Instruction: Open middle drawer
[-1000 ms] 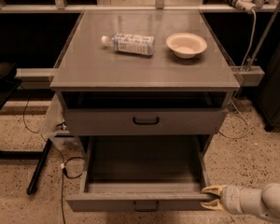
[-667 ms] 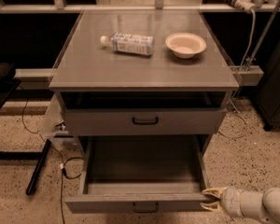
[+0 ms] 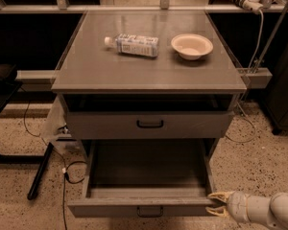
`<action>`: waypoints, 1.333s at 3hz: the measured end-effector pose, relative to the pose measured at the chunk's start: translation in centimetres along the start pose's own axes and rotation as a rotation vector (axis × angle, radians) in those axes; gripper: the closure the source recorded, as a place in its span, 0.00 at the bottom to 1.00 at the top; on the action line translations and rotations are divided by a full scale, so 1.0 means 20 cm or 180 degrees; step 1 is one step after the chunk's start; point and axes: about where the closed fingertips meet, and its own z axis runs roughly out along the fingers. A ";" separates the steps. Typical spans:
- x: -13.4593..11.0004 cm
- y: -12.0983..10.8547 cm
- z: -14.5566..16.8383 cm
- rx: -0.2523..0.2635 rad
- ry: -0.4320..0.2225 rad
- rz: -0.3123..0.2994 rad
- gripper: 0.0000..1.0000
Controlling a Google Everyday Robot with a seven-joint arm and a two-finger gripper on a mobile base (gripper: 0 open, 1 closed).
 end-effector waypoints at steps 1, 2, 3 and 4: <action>0.00 0.00 0.00 0.0000 0.0000 0.0000 0.35; 0.06 0.00 0.03 -0.0030 -0.0053 0.0138 0.12; 0.05 0.00 0.03 -0.0030 -0.0054 0.0138 0.00; 0.17 0.09 0.05 -0.0089 -0.0117 0.0347 0.19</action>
Offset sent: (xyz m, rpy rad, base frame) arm 0.0091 -0.0198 -0.0353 0.0926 0.0839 -0.0581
